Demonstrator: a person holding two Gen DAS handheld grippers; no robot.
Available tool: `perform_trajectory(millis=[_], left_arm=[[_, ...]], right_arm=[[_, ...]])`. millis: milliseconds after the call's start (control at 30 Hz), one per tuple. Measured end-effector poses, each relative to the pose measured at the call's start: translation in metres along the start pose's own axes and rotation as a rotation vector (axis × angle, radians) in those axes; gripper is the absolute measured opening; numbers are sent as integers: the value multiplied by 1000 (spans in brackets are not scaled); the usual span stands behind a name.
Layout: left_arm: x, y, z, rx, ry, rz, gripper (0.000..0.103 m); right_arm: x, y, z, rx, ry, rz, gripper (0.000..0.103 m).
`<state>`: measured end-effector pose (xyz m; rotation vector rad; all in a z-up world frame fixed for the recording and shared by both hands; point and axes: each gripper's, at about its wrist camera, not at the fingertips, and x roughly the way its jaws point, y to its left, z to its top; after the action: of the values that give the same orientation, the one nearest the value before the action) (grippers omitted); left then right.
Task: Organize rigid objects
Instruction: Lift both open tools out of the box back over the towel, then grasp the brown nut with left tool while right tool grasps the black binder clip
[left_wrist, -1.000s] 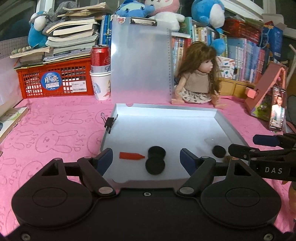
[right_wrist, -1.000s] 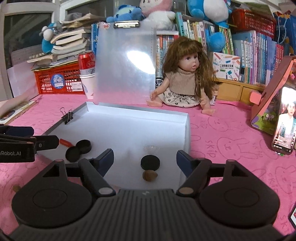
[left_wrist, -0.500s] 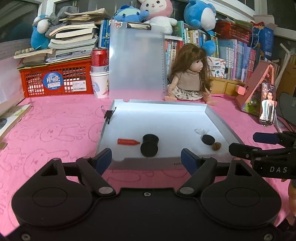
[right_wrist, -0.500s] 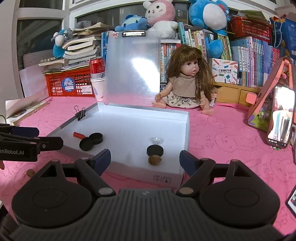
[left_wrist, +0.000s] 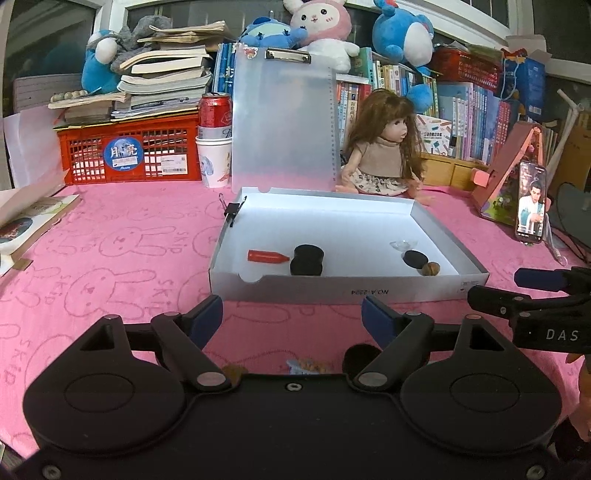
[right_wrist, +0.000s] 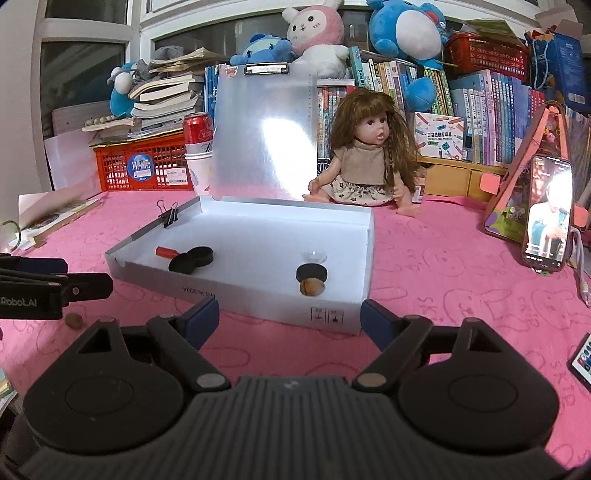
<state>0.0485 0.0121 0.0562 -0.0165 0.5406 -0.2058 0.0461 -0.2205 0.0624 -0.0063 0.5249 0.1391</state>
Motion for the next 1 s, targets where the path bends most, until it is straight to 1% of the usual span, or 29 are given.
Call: perform_trajectory(millis=[167, 367, 533, 600, 667, 767, 867, 1000], left_arm=[[-8, -1, -11, 23, -18, 25, 82], [-9, 2, -26, 19, 5, 47, 82], [-13, 7, -37, 19, 10, 62, 82], [-13, 8, -40, 28, 10, 70, 80], [-12, 11, -42, 30, 14, 88, 75], [-10, 20, -44, 7, 20, 116, 70], [-11, 28, -46, -22, 28, 121, 63], [-11, 27, -49, -10, 30, 117, 57]], right_arm=[[-5, 1, -9, -4, -6, -6, 91], [-7, 3, -23, -14, -7, -18, 91], [-13, 7, -35, -33, -20, -10, 91], [-14, 9, -39, -56, -24, -2, 91], [-15, 13, -46, -93, -31, 1, 91], [-17, 19, -56, -129, -42, 0, 91], [-19, 21, -60, -124, -56, 3, 91], [-23, 26, -62, -128, -73, 54, 90]])
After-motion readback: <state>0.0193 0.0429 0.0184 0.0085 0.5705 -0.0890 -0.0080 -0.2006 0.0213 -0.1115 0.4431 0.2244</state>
